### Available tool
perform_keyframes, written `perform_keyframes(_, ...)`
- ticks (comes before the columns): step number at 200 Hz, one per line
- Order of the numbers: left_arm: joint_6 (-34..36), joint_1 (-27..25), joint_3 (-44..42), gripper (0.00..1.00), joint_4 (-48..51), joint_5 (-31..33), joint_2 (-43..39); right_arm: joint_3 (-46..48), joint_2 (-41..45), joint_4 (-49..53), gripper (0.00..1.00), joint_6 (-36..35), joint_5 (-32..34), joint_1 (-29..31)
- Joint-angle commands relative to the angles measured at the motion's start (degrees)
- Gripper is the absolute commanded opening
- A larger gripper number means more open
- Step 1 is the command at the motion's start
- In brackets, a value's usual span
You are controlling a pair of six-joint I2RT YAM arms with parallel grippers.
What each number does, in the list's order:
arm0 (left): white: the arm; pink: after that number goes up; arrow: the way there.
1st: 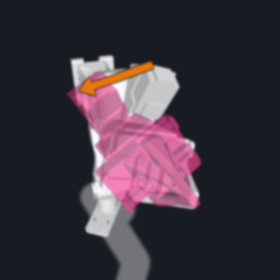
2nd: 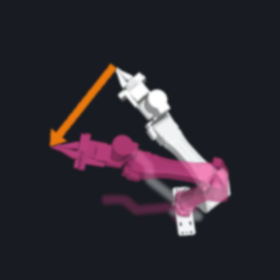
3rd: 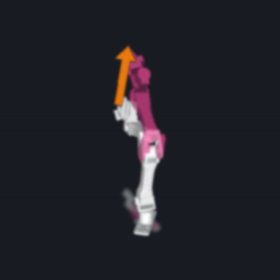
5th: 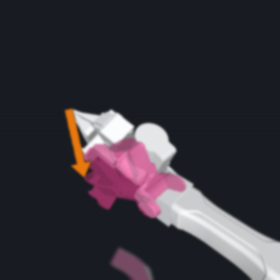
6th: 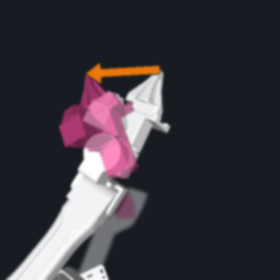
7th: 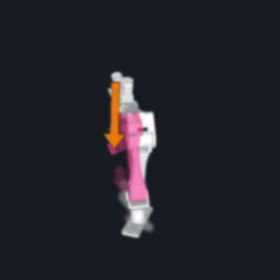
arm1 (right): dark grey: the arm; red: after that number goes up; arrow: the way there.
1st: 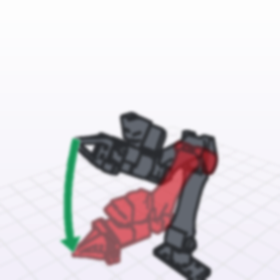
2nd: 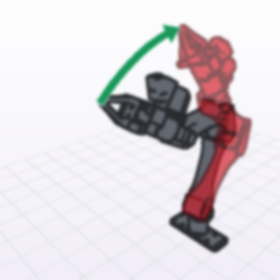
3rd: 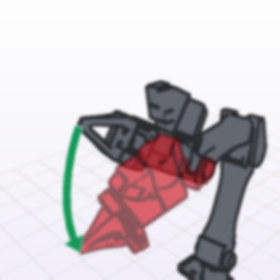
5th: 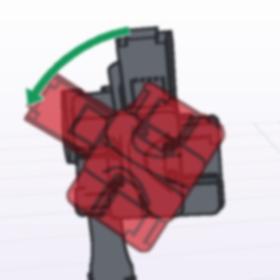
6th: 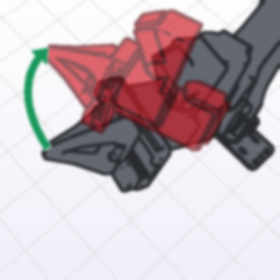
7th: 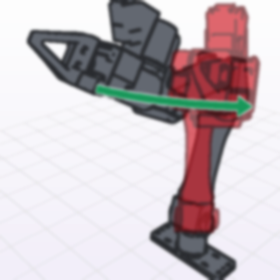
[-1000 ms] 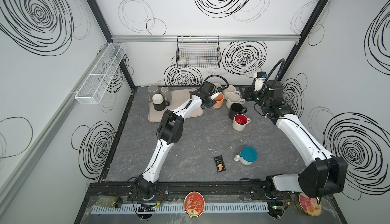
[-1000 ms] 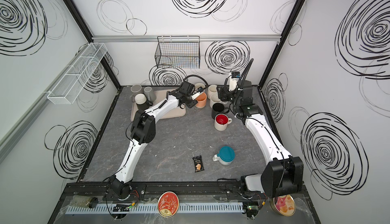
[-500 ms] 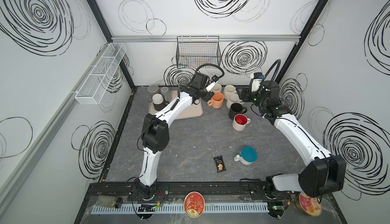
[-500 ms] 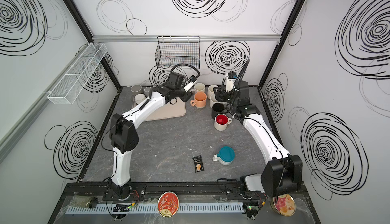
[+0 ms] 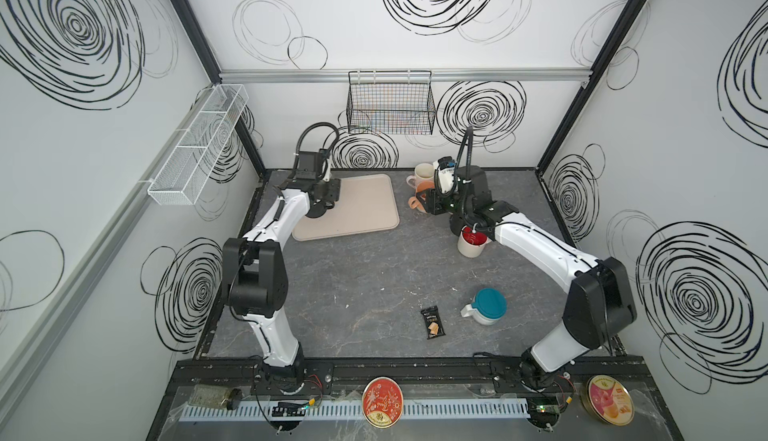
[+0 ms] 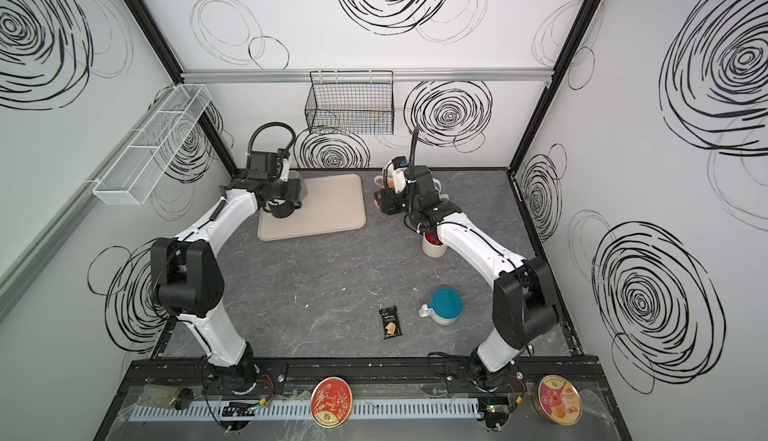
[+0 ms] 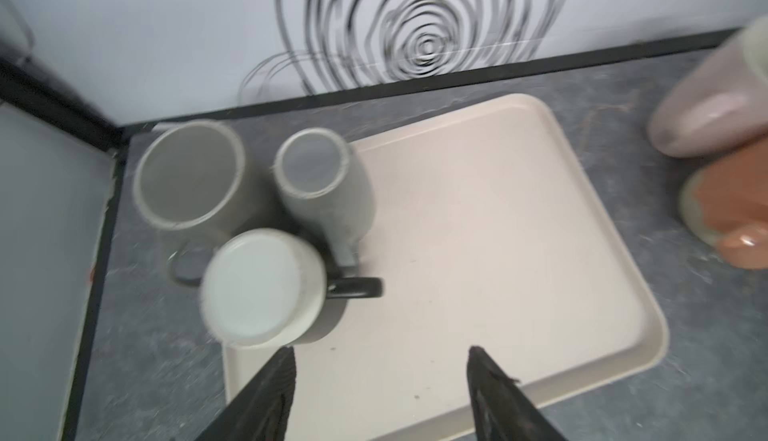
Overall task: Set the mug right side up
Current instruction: 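Move the right gripper toward the tray's upside-down mugs while the left gripper withdraws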
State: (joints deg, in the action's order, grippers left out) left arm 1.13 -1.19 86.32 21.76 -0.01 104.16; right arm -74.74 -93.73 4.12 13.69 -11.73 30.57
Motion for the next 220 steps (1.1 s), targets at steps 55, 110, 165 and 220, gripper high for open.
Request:
perform_keyframes(55, -3.7, 10.0, 7.5, 0.69, -3.6, -7.4, 9.8, -7.9, -9.6, 2.0, 0.56, -0.4, -1.9, 5.3)
perform_keyframes(110, -3.7, 11.3, 13.6, 0.68, -4.3, -11.3, 17.7, -11.8, -14.4, 3.4, 0.56, -0.5, -3.2, 5.9)
perform_keyframes(165, -3.6, 11.2, 13.1, 0.60, -4.0, -15.8, 18.7, -14.3, -17.2, 4.3, 0.56, -0.9, -4.2, 6.1)
perform_keyframes(220, -3.3, 10.3, 5.3, 0.54, -4.5, -19.0, 14.7, -16.1, -19.1, 4.8, 0.56, -1.6, -6.5, 7.3)
